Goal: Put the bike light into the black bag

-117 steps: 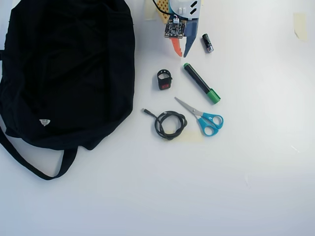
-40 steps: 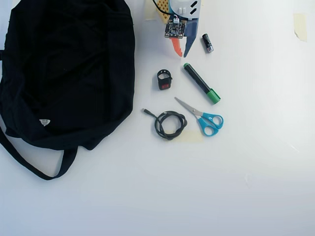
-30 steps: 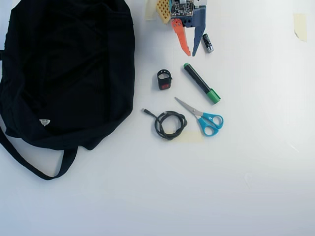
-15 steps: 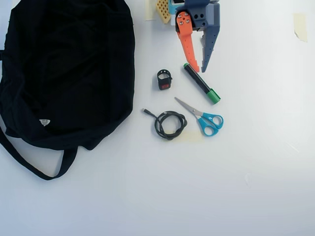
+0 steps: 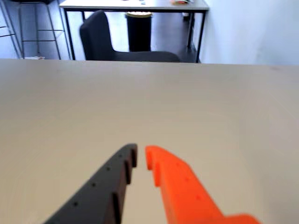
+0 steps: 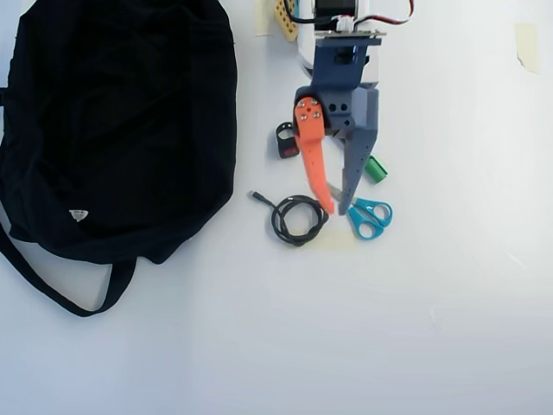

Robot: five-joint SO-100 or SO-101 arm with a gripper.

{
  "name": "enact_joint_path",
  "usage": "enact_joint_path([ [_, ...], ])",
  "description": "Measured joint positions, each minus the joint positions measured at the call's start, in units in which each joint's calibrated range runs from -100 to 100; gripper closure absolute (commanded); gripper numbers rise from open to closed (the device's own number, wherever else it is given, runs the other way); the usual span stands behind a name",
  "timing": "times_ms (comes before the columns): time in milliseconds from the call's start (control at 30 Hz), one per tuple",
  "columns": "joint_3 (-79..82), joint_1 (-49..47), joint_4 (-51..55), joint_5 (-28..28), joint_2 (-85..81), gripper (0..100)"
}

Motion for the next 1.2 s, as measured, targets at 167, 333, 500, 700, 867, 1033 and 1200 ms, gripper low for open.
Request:
enact_joint_path([
  [167,-0.5,-0.3,-0.1,0.0,1.8,98],
  [333,-0.5,1.8,-0.1,0.0,1.8,98],
  [500,-0.2,5.4,-0.1,0.0,1.8,98],
  [700,1.6,5.9,-0.1,2.1,1.7,98],
  [867,1.6,6.7,5.2,10.5,1.7,98],
  [1033,1.6,6.4,13.8,16.0,1.2,98],
  [1200,1.6,6.7,20.9,22.0,0.4,98],
])
